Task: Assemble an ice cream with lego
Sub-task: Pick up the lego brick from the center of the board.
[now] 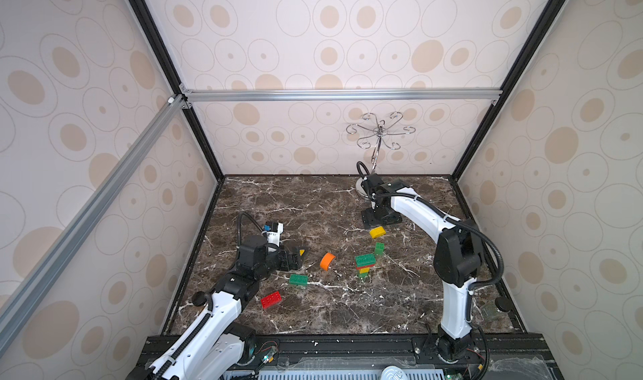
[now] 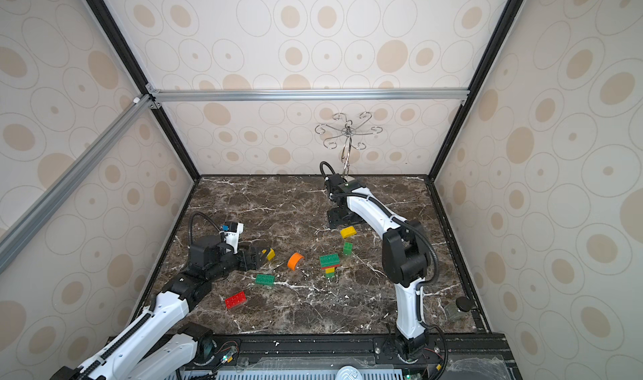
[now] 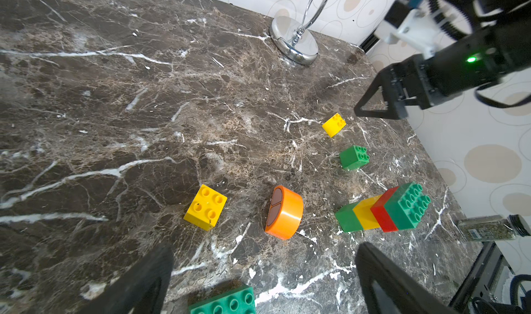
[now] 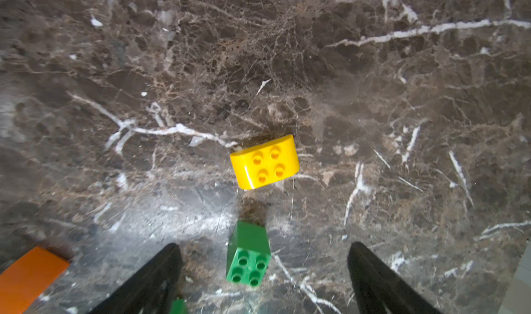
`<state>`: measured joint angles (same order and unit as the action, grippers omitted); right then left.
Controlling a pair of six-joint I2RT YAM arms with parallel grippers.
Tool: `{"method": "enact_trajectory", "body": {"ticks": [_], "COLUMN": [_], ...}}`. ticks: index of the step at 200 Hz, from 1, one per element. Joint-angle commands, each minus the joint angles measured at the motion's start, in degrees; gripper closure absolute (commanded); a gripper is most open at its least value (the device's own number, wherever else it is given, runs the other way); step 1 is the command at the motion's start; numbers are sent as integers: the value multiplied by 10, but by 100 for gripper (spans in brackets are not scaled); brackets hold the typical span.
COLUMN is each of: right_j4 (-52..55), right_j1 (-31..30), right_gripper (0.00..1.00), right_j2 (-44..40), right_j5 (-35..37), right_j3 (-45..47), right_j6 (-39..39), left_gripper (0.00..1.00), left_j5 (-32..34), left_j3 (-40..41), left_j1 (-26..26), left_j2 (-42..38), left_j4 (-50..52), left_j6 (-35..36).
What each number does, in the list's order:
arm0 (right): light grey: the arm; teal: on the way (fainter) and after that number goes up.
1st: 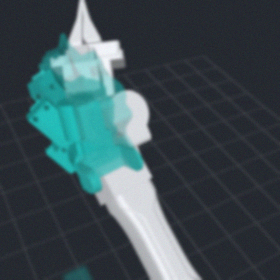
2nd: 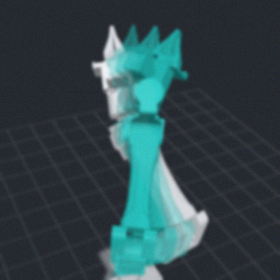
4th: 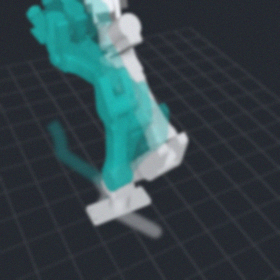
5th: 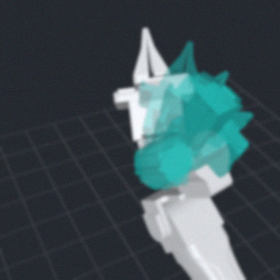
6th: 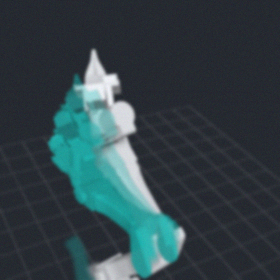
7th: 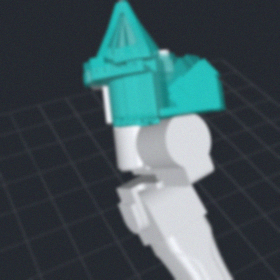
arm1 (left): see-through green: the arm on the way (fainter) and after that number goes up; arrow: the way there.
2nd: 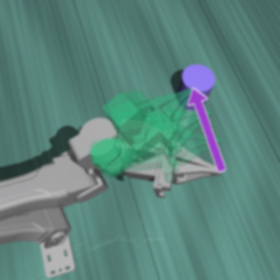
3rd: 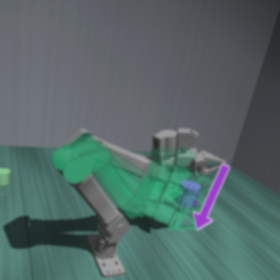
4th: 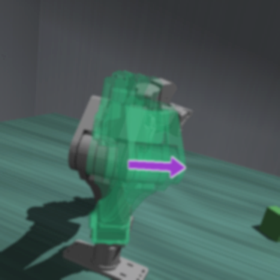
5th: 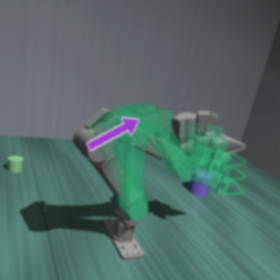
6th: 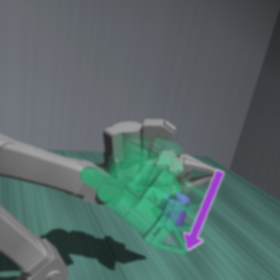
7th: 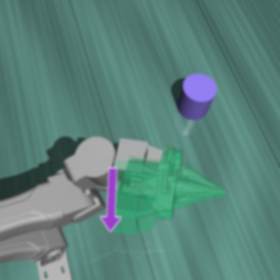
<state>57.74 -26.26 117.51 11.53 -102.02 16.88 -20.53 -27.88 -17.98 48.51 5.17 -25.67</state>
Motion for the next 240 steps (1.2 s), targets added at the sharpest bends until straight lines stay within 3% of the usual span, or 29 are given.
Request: {"method": "enact_trajectory", "body": {"ticks": [1, 58, 89, 140, 203, 240], "right_j4": [-28, -4, -10, -45, -8, -11], "right_j1": [24, 57, 71, 74, 82, 89], "right_gripper": [6, 7, 8, 8, 9, 11], "right_j2": [30, 129, 151, 109, 142, 114], "right_j5": [-15, 41, 30, 25, 45, 33], "right_j3": [-25, -113, -118, -61, -85, -40], "right_j6": [-40, -20, -20, -25, -21, -10], "left_gripper": [0, 0, 0, 0, 0, 0], "left_j5": [7, 7, 8, 10, 10, 12], "left_j3": [-2, -2, -2, -2, -2, -1], "left_j1": [3, 3, 3, 3, 3, 3], "left_j2": [-3, 9, 8, 12, 16, 11], "left_j4": [0, -5, -2, -3, -4, -2], "left_j6": [1, 1, 1, 0, 0, 0]}}
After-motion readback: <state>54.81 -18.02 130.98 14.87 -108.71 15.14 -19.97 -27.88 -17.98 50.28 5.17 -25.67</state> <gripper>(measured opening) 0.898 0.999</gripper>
